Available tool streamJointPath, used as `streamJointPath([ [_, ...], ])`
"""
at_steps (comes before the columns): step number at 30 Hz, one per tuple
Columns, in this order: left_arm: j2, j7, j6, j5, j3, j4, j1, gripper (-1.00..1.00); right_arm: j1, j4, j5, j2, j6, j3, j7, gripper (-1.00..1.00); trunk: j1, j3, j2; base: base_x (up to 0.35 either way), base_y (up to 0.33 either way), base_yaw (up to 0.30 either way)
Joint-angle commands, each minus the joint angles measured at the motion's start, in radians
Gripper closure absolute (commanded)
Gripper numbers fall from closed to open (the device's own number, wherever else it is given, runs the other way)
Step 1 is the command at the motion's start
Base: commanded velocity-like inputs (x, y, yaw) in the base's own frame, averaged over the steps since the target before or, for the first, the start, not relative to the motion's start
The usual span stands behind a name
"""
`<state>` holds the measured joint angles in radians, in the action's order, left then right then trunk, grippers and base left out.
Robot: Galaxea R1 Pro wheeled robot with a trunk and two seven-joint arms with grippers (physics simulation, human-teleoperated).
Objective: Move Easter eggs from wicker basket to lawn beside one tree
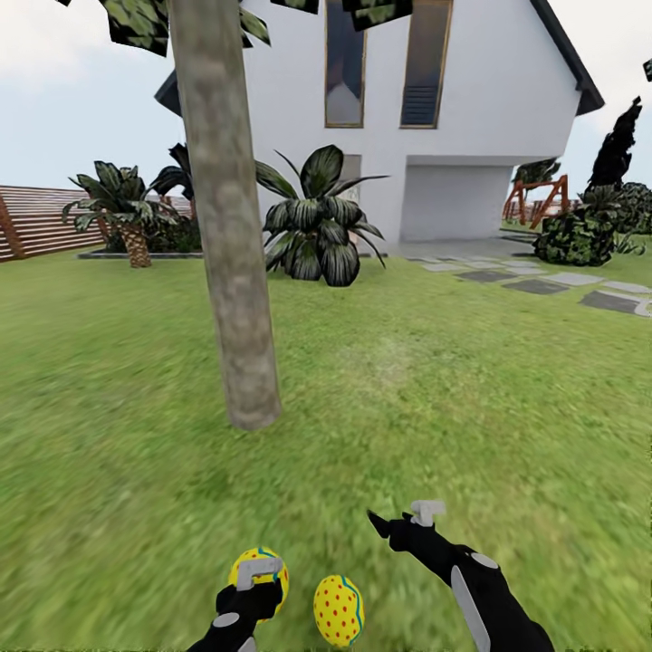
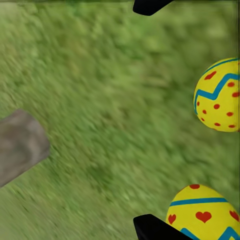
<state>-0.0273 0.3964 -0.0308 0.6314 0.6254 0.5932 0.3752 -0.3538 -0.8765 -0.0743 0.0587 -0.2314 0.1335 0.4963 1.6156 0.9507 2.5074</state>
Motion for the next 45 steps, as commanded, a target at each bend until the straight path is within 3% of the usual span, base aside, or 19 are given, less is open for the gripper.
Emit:
streamJointPath([
  [1,0.001,0.009,-0.003,0.004,0.006,0.002,0.001,1.00,-0.001,-0.001,-0.008,0.001,-0.009,0.004,0.005,-1.00,0.000,0.005,0.001,0.000,0.000,-0.032],
  [13,0.003,0.010,-0.001,0.004,0.007,-0.003,0.001,1.00,-0.001,-0.001,-0.007,0.001,-0.009,0.005,0.005,-1.00,0.006,0.051,0.004,0.000,0.000,-0.004],
  [34,0.002,0.014,0.000,0.005,0.005,0.002,0.001,1.00,-0.001,-0.001,-0.007,0.001,-0.009,0.004,0.005,-1.00,0.006,0.051,0.004,0.047,0.000,0.000],
  [38,0.001,0.017,-0.001,0.005,0.005,0.003,0.001,1.00,-0.001,-0.001,-0.007,0.001,-0.009,0.005,0.005,-1.00,0.006,0.055,0.004,0.000,0.000,0.000],
  [45,0.001,0.018,-0.002,0.005,0.005,0.004,0.001,1.00,-0.001,-0.001,-0.007,0.001,-0.009,0.005,0.005,-1.00,0.009,0.082,0.005,0.000,0.000,0.000],
])
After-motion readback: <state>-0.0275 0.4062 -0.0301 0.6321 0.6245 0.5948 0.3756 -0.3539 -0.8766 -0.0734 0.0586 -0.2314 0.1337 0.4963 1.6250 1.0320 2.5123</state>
